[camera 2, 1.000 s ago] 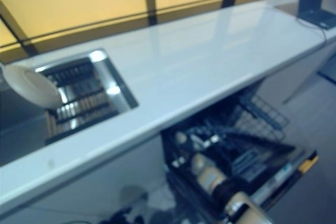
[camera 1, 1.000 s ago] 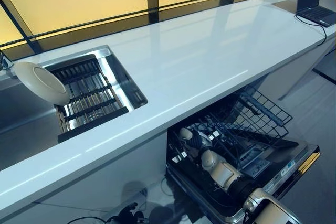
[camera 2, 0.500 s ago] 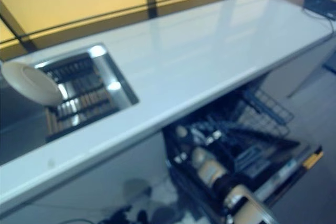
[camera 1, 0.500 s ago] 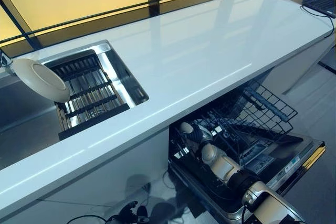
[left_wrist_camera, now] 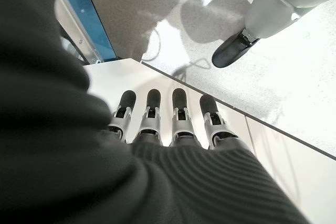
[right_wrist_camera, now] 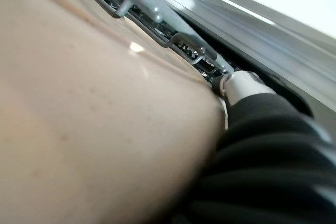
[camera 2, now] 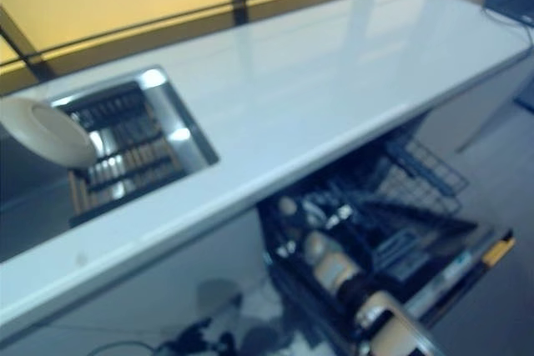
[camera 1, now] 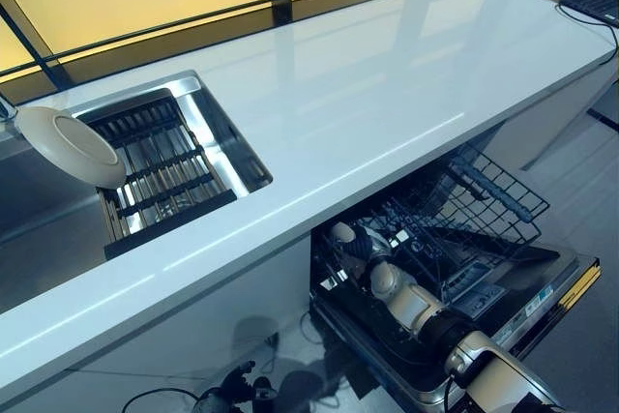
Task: Take plates into dishwasher
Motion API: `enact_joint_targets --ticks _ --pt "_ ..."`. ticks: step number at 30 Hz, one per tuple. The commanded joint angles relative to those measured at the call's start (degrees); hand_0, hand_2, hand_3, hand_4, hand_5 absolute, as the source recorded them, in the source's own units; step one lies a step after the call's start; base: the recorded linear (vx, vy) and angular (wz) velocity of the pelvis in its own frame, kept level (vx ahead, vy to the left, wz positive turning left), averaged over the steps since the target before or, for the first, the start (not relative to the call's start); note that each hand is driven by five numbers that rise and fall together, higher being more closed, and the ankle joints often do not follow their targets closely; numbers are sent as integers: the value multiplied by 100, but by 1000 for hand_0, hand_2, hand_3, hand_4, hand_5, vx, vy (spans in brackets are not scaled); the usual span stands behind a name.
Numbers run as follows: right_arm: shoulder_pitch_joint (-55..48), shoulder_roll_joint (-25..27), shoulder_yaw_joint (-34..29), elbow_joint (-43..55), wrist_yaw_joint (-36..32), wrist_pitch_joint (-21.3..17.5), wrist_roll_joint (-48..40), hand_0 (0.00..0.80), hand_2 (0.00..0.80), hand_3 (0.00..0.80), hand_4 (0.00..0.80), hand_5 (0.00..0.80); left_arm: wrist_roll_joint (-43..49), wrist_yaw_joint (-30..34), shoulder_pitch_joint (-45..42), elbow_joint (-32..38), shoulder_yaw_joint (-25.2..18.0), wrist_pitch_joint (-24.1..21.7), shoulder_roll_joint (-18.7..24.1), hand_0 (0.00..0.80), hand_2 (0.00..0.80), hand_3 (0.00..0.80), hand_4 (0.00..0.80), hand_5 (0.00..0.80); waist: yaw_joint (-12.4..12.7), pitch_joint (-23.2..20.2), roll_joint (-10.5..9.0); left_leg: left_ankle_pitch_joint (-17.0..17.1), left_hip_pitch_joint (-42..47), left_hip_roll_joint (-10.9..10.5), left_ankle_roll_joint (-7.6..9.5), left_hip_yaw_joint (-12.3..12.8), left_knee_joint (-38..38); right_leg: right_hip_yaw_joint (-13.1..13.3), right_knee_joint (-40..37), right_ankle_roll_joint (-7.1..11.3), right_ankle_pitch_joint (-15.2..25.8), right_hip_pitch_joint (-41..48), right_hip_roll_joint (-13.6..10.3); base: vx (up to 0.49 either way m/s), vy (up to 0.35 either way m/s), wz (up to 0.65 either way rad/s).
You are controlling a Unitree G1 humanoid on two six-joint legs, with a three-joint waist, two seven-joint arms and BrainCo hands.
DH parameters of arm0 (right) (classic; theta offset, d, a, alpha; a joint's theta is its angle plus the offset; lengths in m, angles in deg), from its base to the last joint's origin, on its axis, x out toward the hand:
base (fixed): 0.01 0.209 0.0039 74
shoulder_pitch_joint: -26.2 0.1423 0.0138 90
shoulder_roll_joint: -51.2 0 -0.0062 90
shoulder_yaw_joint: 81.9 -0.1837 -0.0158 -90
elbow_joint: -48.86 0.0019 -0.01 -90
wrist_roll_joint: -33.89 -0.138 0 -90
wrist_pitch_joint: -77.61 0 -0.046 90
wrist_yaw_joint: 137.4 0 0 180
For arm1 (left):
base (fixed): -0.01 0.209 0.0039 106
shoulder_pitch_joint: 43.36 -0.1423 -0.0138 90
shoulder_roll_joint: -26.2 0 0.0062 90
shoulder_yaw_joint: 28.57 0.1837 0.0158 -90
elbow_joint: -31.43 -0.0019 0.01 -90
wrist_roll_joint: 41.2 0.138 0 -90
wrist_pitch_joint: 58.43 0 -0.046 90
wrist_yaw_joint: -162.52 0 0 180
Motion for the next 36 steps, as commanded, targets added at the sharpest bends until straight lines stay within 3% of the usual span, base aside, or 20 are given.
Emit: enact_joint_targets --ticks 1,4,6,8,10,13,36 --pt "-239 -96 264 -705 -218 153 -158 800 800 800 800 800 -169 -76 538 -61 132 -135 -86 0 0 0 0 0 168 587 -45 -639 269 -431 268 -135 -30 373 692 -228 190 -886 -123 0 0 0" --pt "-255 -136 277 -678 -216 177 -139 800 800 800 800 800 -165 -89 540 -83 128 -130 -89 0 0 0 0 0 163 581 -57 -642 280 -431 270 -132 -30 380 689 -223 197 -880 -122 0 0 0" --pt "-302 -153 294 -613 -202 209 -114 424 424 424 424 424 -166 -110 527 -82 126 -113 -92 0 0 0 0 0 150 572 -77 -649 293 -429 272 -120 -30 385 678 -221 202 -871 -119 0 0 0" --pt "-314 -187 297 -634 -200 176 -112 449 449 449 449 449 -150 -113 530 -98 119 -91 -98 0 0 0 0 0 147 556 -90 -653 306 -426 276 -120 -30 385 680 -219 209 -872 -117 0 0 0" --pt "-321 -199 298 -619 -210 161 -96 408 408 408 408 408 -143 -120 530 -121 116 -93 -99 0 0 0 0 0 141 546 -106 -657 312 -422 276 -113 -30 387 674 -217 214 -868 -115 0 0 0" --pt "-329 -203 334 -555 -252 149 -70 0 0 0 0 0 -154 -139 530 -129 110 -93 -98 0 0 0 0 0 130 535 -128 -657 319 -414 271 -104 -30 394 660 -215 219 -858 -103 0 0 0" --pt "-723 -89 323 591 -100 83 -289 0 0 0 0 0 -95 -223 462 -4 -25 83 -55 0 0 0 0 0 -11 454 -329 -666 424 -319 235 -24 -30 431 559 -214 239 -725 -23 0 0 0"
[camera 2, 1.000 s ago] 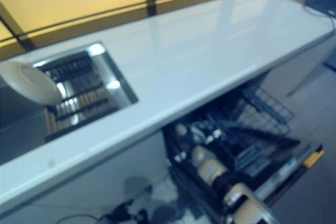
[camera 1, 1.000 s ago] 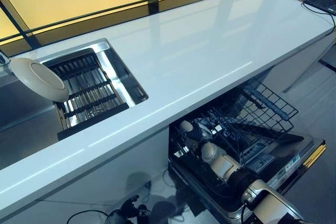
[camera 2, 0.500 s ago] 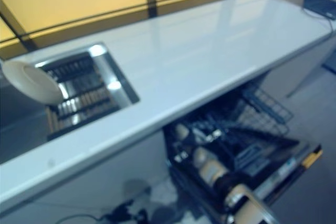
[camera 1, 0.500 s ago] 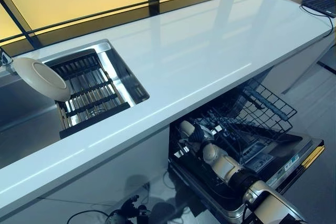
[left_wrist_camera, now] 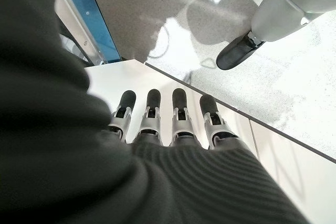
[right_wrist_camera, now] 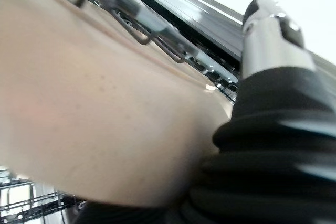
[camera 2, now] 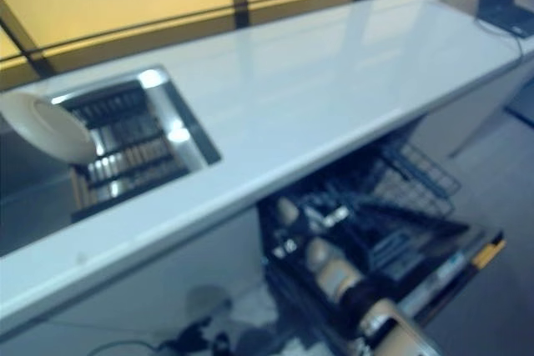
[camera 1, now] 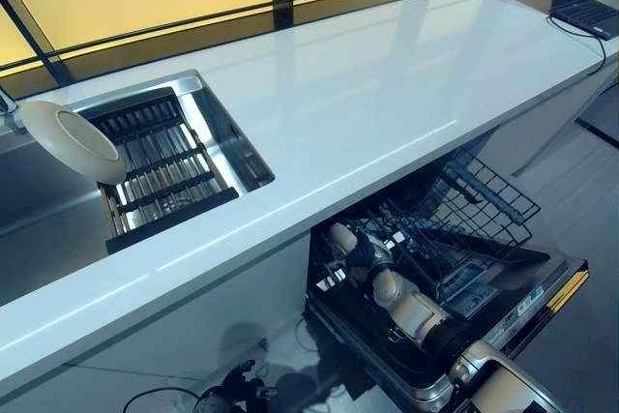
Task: Take plates into dishwasher
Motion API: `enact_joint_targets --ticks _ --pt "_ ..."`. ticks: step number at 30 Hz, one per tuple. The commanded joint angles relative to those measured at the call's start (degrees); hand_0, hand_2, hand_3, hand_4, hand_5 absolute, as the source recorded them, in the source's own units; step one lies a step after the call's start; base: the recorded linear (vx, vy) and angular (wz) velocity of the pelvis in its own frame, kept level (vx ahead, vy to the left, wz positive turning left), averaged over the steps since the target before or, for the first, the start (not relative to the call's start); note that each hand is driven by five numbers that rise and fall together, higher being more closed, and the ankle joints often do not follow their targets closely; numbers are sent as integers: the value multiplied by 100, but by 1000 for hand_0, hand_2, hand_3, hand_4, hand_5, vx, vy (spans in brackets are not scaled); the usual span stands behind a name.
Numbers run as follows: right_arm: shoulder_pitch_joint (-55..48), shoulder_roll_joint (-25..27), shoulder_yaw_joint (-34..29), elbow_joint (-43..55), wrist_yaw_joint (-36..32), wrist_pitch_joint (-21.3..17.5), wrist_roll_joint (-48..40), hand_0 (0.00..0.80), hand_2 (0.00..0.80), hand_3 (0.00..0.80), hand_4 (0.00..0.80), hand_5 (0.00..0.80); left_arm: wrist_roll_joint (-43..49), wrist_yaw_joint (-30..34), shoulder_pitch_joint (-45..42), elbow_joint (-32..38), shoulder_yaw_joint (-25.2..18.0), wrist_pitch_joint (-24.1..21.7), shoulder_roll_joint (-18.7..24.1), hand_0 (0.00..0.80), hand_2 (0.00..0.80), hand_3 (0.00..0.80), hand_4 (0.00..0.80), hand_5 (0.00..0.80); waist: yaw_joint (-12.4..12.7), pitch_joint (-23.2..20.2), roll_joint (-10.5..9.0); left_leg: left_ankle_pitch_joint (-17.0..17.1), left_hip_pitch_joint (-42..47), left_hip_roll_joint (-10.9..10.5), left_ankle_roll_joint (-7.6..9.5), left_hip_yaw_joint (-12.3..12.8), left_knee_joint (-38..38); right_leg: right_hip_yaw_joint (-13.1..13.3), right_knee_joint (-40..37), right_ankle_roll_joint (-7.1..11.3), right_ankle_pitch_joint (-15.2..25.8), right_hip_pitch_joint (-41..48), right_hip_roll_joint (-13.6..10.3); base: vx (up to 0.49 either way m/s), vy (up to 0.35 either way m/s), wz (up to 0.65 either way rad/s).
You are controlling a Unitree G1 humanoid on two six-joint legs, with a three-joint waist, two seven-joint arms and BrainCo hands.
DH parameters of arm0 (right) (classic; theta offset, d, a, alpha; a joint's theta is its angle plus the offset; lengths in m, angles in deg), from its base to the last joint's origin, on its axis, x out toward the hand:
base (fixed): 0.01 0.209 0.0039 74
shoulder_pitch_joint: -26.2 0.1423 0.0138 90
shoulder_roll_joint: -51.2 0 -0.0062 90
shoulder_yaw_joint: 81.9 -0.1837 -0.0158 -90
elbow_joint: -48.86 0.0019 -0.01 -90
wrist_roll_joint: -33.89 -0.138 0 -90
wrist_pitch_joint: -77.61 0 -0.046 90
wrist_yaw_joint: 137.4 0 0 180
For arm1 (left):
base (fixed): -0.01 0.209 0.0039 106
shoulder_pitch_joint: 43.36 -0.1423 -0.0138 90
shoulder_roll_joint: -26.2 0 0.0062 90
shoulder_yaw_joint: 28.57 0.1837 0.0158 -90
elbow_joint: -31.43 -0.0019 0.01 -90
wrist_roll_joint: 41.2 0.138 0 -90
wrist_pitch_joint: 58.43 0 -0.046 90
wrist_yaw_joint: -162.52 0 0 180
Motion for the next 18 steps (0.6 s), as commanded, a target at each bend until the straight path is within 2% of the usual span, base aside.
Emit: enact_joint_targets --ticks 1,18 --pt "-340 -126 313 259 -46 66 -200 0 0 0 0 0 -94 -123 448 12 -29 14 -40 0 0 0 0 0 106 381 -159 -702 341 -310 204 -16 -35 426 484 -220 243 -790 -3 0 0 0" --pt "-1016 406 -303 1421 450 -390 -454 0 0 0 0 0 27 -182 266 -11 -232 32 69 0 0 0 0 0 -89 274 -351 -743 460 -190 210 105 -35 535 436 -198 236 -682 118 -1 -9 -1"
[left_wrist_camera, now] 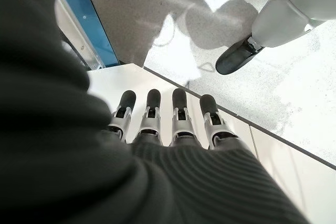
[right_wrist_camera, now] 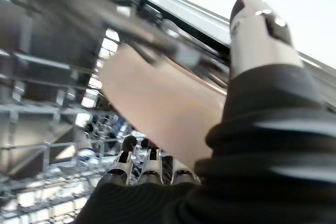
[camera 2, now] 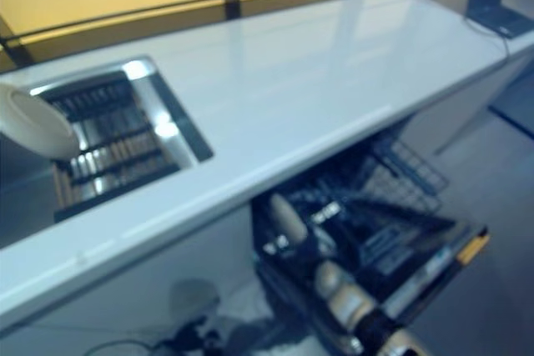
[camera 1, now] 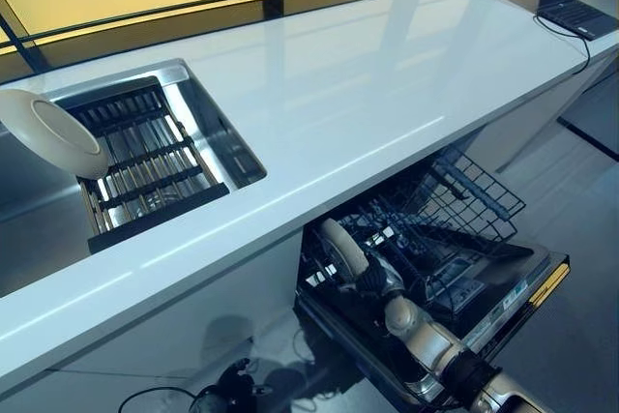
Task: Take plates into dishwasher
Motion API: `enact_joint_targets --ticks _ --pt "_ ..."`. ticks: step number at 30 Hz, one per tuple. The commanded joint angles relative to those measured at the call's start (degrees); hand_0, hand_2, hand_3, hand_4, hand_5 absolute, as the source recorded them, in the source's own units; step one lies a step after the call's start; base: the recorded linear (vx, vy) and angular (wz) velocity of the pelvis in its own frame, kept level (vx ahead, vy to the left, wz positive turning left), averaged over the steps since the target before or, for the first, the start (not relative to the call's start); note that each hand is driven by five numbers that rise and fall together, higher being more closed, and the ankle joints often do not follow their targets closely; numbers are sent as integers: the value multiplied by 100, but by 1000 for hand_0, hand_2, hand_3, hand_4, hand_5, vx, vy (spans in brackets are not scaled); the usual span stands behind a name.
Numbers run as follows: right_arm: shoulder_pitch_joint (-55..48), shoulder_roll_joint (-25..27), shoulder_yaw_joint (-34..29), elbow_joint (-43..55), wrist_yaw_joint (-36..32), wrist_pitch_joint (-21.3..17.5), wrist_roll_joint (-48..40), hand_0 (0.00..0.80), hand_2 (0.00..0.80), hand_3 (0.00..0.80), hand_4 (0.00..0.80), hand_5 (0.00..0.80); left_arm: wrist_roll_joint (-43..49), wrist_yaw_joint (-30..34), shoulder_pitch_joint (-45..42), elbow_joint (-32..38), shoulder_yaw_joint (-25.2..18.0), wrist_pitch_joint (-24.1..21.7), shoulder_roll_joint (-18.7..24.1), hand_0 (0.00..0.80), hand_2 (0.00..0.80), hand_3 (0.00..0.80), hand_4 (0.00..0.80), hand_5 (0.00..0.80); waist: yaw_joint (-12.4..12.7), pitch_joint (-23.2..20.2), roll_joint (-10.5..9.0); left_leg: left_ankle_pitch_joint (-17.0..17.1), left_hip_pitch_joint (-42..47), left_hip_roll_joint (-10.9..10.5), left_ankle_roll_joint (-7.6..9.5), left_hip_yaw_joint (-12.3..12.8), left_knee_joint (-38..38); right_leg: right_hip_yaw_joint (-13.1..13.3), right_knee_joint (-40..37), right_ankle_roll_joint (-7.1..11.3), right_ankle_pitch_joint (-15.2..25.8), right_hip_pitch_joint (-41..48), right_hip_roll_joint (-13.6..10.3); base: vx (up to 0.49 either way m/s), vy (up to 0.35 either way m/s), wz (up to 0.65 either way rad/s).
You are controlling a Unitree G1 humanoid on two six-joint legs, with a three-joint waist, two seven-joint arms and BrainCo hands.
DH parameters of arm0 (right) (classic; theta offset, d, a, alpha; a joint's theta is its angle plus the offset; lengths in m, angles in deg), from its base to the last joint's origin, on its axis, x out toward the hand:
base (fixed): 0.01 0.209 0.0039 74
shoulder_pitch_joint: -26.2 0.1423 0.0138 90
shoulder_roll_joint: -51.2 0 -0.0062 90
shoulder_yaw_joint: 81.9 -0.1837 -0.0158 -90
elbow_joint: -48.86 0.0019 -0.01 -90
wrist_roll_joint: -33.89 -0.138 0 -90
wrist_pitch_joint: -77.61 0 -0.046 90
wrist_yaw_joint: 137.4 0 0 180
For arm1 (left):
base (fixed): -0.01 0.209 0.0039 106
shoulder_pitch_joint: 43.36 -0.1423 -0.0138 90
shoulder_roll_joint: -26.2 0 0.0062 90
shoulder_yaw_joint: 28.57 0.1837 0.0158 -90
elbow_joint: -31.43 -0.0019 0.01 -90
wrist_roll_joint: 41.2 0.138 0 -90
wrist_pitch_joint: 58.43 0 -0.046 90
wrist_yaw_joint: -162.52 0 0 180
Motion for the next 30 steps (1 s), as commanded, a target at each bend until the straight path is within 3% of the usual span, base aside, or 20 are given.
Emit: enact_joint_targets --ticks 1,30 --pt "23 121 -342 828 263 -361 -185 0 0 0 0 0 45 -119 223 -78 -85 -83 -3 0 0 0 0 0 -65 116 -100 -746 416 -190 211 56 -22 410 440 -195 225 -675 123 0 0 0" --pt "-2386 868 -2320 2493 526 -1525 -751 0 0 0 0 0 323 -131 -728 36 -719 -353 241 0 0 0 0 0 -515 -241 -337 -899 860 58 187 487 -22 574 351 -121 100 -280 281 7 -14 -5"
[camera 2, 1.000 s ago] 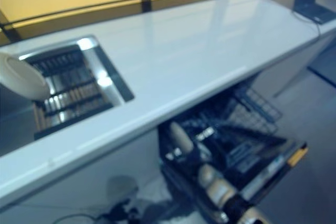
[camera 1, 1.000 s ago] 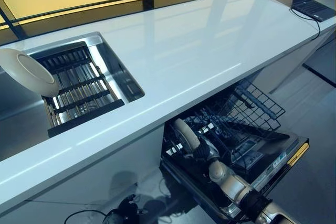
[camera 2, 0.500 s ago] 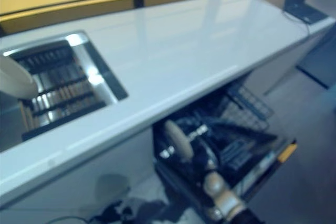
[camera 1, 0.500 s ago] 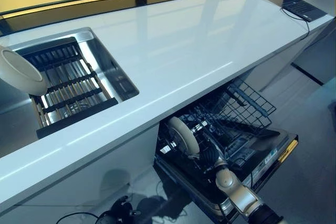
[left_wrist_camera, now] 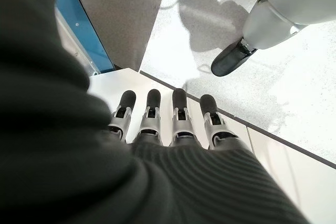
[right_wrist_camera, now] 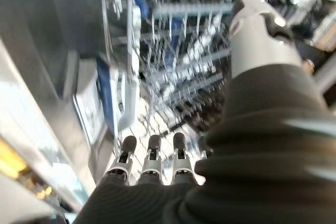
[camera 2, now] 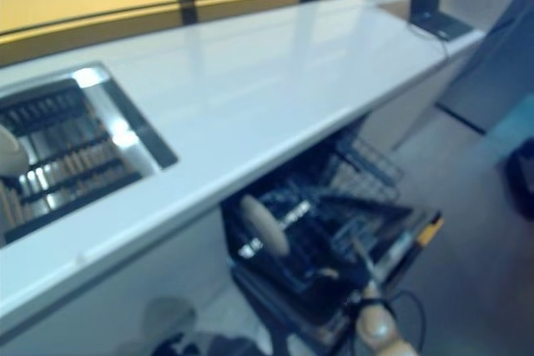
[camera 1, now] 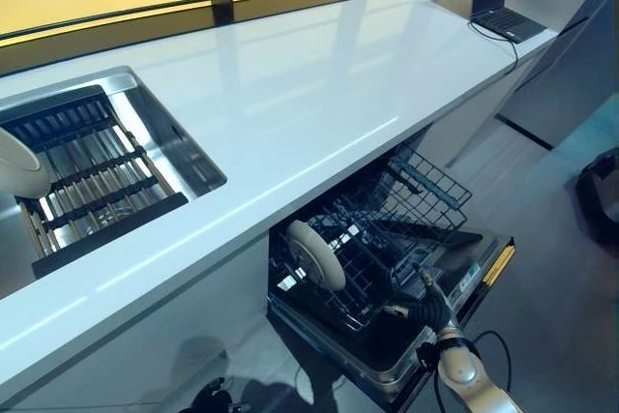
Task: Take plates into dishwasher
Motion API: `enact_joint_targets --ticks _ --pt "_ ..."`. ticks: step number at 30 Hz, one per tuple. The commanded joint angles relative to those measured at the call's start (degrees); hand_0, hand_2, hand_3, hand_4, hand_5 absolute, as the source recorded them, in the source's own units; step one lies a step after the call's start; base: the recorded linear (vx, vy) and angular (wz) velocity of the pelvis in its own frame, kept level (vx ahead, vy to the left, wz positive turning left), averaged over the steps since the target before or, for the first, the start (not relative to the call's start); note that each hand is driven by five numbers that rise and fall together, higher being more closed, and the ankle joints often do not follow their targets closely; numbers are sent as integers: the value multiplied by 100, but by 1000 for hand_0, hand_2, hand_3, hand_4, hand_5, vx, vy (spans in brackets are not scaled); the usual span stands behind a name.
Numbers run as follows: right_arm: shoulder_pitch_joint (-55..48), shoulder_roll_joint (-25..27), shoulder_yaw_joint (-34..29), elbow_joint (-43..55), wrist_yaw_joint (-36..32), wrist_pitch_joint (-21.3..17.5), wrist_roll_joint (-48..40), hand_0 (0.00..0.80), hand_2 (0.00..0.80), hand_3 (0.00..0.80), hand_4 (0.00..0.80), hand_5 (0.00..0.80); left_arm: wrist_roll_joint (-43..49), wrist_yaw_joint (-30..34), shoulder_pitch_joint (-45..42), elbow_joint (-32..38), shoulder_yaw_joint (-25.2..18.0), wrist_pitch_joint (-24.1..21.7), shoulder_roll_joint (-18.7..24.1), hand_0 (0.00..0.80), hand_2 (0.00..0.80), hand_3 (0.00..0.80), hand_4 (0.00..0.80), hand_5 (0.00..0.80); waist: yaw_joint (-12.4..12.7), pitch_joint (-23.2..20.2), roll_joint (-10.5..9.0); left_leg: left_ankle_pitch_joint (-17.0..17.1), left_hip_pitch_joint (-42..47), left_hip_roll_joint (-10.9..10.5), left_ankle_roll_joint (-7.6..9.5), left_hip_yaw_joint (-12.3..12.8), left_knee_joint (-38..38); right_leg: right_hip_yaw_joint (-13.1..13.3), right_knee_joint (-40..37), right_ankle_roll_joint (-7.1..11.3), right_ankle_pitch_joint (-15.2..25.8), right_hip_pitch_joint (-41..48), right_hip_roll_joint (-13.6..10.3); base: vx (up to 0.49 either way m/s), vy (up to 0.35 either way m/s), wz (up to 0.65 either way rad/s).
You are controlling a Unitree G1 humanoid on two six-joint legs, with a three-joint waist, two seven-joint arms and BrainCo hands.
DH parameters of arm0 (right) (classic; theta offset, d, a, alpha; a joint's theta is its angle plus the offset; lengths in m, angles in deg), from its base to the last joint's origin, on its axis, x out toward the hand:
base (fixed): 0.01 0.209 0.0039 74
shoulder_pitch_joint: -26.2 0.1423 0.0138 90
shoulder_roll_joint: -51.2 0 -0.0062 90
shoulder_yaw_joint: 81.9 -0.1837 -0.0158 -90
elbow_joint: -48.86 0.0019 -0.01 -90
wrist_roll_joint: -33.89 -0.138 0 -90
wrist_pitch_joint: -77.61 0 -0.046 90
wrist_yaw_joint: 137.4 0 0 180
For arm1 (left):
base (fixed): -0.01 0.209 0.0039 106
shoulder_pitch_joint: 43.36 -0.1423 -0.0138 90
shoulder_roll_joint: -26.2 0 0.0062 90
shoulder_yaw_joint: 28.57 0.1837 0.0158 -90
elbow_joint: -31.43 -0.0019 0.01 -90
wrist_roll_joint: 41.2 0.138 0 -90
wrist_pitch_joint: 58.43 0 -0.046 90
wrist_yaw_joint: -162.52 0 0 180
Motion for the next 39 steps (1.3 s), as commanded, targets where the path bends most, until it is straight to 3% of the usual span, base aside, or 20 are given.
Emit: enact_joint_targets --ticks 1,4,6,11,17,22,25,28,29,30,31,32,34,35,36,39 --pt "-25 404 -461 826 103 -455 -362 0 0 0 0 0 257 -86 13 -80 -242 -213 -13 0 0 0 0 0 -65 -291 18 -792 448 -73 245 136 -14 194 412 -86 66 -481 209 23 -11 -13" --pt "-162 435 -756 1077 -83 -661 -1059 0 0 0 0 0 258 -67 -93 -56 -318 -222 19 0 0 0 0 0 -97 -345 -7 -817 509 -63 251 178 -14 196 408 -75 55 -428 211 37 -8 -7" --pt "-276 357 -1066 1311 -590 -1002 -2174 0 0 0 0 0 224 -52 -191 -48 -390 -231 43 0 0 0 0 0 -129 -412 -38 -844 583 -53 258 225 -14 204 405 -72 43 -375 211 72 2 0" --pt "-272 257 -1522 1710 -1532 -1763 -3258 0 0 0 0 0 115 -63 -406 -83 -486 -269 3 0 0 0 0 0 -89 -612 -41 -875 685 -76 275 268 -14 172 347 -61 24 -184 177 125 47 -2" --pt "513 532 -1806 2134 -1760 -1665 -3485 0 0 0 0 0 85 20 -516 -255 -562 -327 25 0 0 0 0 0 104 -796 -12 -994 751 -251 394 267 62 63 502 50 31 -30 -39 157 142 4" --pt "1416 812 -1696 2052 -1548 -1402 -3266 0 0 0 0 0 42 86 -580 -493 -610 -369 110 0 0 0 0 0 311 -931 -73 -1141 756 -501 591 247 151 57 1101 172 502 -56 -450 167 230 10" --pt "1678 975 -1680 2071 -1574 -1354 -3140 0 0 0 0 0 84 103 -595 -615 -603 -381 105 0 0 0 0 0 423 -1033 -74 -1198 671 -671 763 141 195 267 1901 209 1014 -145 -717 164 308 35" --pt "1676 1048 -1641 2253 -1627 -1325 -2965 0 0 0 0 0 225 153 -640 -636 -516 -370 102 0 0 0 0 0 523 -1136 159 -1260 697 -757 979 -261 191 842 3549 222 1617 -480 -879 228 310 53" --pt "1753 1094 -1561 2264 -1621 -1312 -2968 0 0 0 0 0 278 142 -682 -599 -508 -309 120 0 0 0 0 0 497 -1138 269 -1255 796 -710 983 -372 148 1084 4018 225 1618 -865 -732 273 218 63" --pt "1824 1125 -1501 2263 -1568 -1294 -2911 0 0 0 0 0 278 135 -699 -563 -484 -252 135 0 0 0 0 0 468 -1138 325 -1240 850 -718 972 -478 121 1230 4013 174 1518 -1097 -537 172 110 44" --pt "1829 1126 -1499 2263 -1566 -1293 -2909 0 0 0 0 0 279 136 -698 -561 -486 -250 133 0 0 0 0 0 469 -1150 339 -1228 835 -700 967 -476 117 1222 3995 162 1535 -1107 -520 296 58 59" --pt "2084 1234 -1394 2164 -1468 -1129 -2817 0 0 0 0 0 289 203 -690 -562 -421 -219 206 0 0 0 0 0 413 -1158 374 -1231 960 -841 960 -833 75 1242 3591 43 1196 -1442 -221 316 -5 59" --pt "2305 1370 -1341 2074 -1440 -963 -2840 0 0 0 0 0 342 244 -646 -633 -416 -215 273 0 0 0 0 0 395 -1211 291 -1228 1020 -956 922 -1053 33 1195 2685 15 1187 -1481 -106 319 -62 55" --pt "2317 1371 -1334 2066 -1440 -963 -2843 0 0 0 0 0 342 244 -643 -638 -421 -218 272 0 0 0 0 0 367 -1195 306 -1241 1039 -944 919 -1081 36 1159 2647 16 1185 -1427 -101 259 -105 57" --pt "2441 1463 -1303 1980 -1424 -870 -2885 0 0 0 0 0 365 250 -603 -724 -410 -257 292 0 0 0 0 0 321 -1193 241 -1292 1115 -1023 895 -1291 22 1194 1994 -10 1071 -1393 38 288 -110 76" --pt "2575 1505 -1230 1915 -1296 -564 -2678 0 0 0 0 0 457 242 -500 -798 -354 -229 218 0 0 0 0 0 130 -1212 188 -1385 1258 -1216 856 -1821 -13 1514 710 -26 973 -1427 449 333 -90 92"
